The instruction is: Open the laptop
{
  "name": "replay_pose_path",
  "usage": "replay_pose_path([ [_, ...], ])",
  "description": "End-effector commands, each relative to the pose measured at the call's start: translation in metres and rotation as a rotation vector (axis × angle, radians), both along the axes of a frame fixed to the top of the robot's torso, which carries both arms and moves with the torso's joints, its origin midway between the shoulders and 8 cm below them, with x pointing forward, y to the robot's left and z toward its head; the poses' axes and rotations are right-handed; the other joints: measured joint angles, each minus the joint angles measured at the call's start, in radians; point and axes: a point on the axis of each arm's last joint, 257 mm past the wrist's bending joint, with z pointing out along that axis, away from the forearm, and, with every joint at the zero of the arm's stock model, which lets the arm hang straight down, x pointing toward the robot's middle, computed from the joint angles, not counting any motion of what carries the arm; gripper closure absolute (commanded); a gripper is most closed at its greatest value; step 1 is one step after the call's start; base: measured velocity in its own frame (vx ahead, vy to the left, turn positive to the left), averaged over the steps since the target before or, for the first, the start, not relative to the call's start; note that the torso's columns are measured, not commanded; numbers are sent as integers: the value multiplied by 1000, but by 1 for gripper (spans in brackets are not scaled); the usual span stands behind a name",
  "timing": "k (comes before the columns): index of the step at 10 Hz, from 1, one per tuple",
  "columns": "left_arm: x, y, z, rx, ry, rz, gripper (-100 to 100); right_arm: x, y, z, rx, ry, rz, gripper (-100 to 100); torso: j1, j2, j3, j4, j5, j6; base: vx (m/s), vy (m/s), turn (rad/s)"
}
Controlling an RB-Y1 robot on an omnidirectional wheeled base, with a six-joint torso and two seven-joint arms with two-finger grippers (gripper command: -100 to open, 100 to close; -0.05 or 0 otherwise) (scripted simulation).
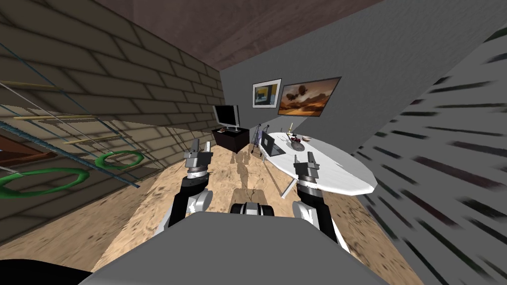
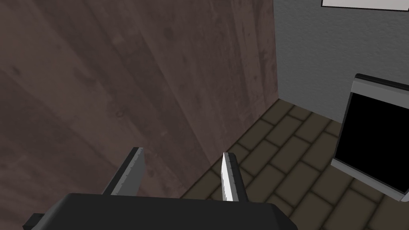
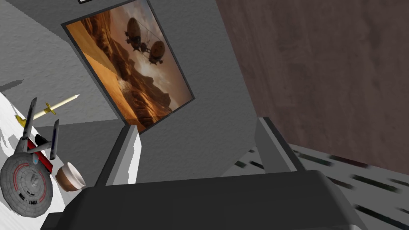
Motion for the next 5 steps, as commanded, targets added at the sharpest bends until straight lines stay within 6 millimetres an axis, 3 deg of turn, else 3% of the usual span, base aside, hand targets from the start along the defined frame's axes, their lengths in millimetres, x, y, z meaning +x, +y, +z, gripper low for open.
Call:
replay_pose_path([
  [1,0,0,0,0,0,0,0,1,1,-2,-59,19,1,-100,0,74,-148,74,0,0,21,12,-19],
  [2,0,0,0,0,1,0,0,1,1,-5,-108,36,-3,-100,0,107,-217,107,0,0,35,32,-33],
  [5,0,0,0,0,1,0,0,2,-5,-16,-297,101,-44,-100,1,119,-242,120,0,0,51,59,-41],
])
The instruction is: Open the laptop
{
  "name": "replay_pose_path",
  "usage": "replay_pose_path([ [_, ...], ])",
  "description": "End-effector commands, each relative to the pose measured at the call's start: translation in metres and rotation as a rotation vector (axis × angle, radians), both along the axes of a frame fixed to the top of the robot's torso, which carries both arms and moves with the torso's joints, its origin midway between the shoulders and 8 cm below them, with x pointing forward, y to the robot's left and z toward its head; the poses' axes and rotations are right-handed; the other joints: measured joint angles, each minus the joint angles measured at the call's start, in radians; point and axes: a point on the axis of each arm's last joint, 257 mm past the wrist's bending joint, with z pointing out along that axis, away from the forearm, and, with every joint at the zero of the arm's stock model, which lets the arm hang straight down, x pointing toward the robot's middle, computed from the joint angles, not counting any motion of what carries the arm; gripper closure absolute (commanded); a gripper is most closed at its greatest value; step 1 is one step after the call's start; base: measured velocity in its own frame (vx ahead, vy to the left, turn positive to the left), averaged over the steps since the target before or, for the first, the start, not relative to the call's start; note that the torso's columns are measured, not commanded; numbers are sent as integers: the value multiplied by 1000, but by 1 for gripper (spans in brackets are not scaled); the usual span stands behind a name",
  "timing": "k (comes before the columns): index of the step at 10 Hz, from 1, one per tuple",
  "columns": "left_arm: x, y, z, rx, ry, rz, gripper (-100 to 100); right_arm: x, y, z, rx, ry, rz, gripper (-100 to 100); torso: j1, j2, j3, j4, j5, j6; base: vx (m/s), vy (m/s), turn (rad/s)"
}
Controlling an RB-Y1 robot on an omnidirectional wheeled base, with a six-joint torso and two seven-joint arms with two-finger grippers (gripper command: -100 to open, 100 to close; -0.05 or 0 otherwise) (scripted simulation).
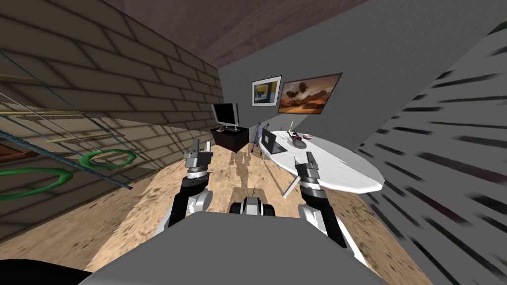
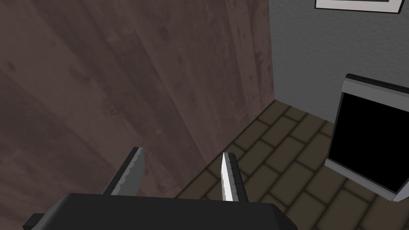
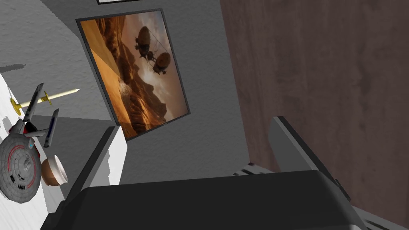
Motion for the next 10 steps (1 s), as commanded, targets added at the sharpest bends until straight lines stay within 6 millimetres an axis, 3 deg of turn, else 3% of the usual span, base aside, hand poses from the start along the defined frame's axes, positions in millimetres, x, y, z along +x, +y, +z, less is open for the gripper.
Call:
replay_pose_path([
  [1,0,0,0,0,0,0,0,0,-7,-11,-185,59,-47,-100,0,1,0,0,0,0,68,84,-52],
  [10,0,0,0,0,0,0,0,-1,-60,-48,-926,248,-259,-100,-2,3,2,1,0,0,83,99,-50],
])
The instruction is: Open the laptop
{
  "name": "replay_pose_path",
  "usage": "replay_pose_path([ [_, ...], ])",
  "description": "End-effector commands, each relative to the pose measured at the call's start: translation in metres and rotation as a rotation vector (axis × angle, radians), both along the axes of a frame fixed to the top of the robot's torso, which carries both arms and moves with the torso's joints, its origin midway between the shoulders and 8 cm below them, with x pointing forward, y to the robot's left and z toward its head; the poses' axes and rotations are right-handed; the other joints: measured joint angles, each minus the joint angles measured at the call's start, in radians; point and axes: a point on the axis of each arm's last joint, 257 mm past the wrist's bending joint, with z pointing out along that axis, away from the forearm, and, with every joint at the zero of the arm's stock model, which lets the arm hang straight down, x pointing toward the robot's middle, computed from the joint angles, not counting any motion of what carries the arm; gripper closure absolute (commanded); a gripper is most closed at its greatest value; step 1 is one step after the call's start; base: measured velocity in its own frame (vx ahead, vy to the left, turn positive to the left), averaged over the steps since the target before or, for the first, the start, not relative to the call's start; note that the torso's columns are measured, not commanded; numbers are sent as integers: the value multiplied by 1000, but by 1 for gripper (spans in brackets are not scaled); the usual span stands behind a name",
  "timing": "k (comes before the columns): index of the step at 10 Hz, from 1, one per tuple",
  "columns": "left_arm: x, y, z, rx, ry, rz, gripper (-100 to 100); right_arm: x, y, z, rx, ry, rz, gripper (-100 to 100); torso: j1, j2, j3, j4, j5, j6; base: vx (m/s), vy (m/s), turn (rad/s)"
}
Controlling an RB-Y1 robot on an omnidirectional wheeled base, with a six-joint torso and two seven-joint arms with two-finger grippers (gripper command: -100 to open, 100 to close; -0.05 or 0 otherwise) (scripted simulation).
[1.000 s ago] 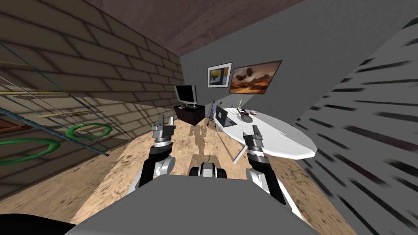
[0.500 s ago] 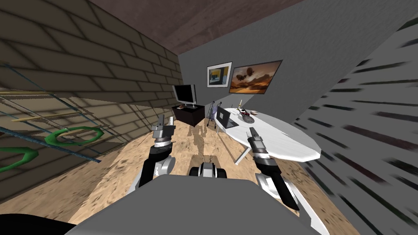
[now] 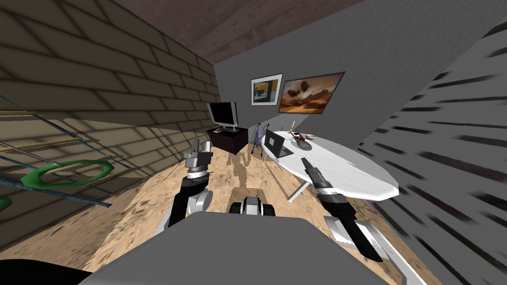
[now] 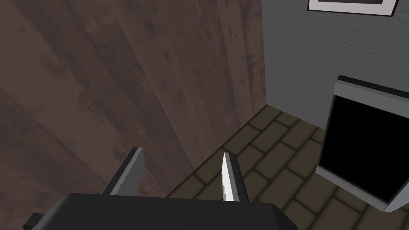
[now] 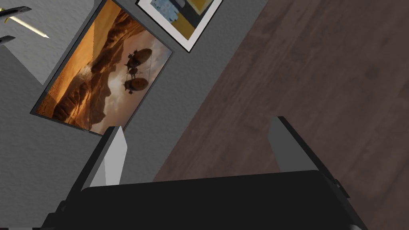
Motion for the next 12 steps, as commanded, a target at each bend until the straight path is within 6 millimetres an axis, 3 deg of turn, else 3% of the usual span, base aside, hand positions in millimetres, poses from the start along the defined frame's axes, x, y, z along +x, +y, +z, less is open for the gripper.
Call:
replay_pose_path([
  [1,0,0,0,0,0,0,0,-1,-18,-5,-208,42,-48,-100,0,-1,0,0,0,0,71,101,-35],
  [12,0,0,0,0,0,0,0,3,-77,-6,-869,134,-158,-100,1,-1,-1,0,0,0,63,85,-11],
])
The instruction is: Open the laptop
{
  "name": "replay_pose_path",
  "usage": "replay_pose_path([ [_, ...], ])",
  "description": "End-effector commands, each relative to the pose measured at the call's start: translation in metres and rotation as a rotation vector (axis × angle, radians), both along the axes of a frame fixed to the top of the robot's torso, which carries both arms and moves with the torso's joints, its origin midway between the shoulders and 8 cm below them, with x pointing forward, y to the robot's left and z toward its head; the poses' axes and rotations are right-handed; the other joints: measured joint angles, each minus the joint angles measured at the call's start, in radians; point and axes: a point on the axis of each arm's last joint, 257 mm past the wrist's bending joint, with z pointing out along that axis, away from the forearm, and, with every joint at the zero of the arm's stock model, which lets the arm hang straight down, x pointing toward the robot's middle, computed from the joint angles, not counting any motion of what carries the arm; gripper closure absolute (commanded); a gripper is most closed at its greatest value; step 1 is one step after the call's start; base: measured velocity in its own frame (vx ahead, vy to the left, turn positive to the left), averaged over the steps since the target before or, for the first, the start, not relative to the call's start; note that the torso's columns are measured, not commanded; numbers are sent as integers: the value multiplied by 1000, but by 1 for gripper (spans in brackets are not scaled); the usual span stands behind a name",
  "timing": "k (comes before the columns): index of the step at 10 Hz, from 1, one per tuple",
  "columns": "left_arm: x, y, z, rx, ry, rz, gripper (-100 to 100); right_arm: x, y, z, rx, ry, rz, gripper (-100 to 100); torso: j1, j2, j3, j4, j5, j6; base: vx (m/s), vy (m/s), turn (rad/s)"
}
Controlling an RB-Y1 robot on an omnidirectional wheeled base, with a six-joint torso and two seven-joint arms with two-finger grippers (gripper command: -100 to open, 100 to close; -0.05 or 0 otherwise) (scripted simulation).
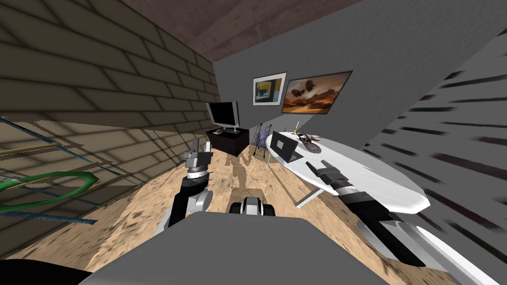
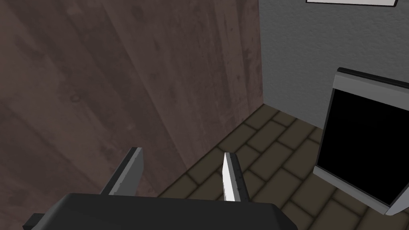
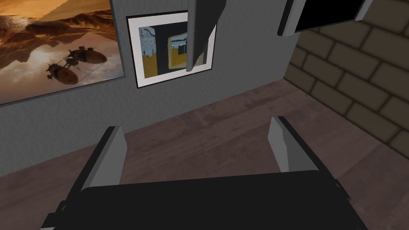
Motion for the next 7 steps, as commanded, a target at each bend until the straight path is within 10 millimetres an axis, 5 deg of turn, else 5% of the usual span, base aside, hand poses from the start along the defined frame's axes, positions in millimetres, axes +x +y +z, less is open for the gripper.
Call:
replay_pose_path([
  [1,0,0,0,0,0,0,0,2,-16,2,-161,20,-21,-100,0,-1,0,0,0,0,81,86,20],
  [7,0,0,0,0,0,0,0,7,-62,15,-527,60,-84,-100,0,0,0,0,0,0,92,84,36],
])
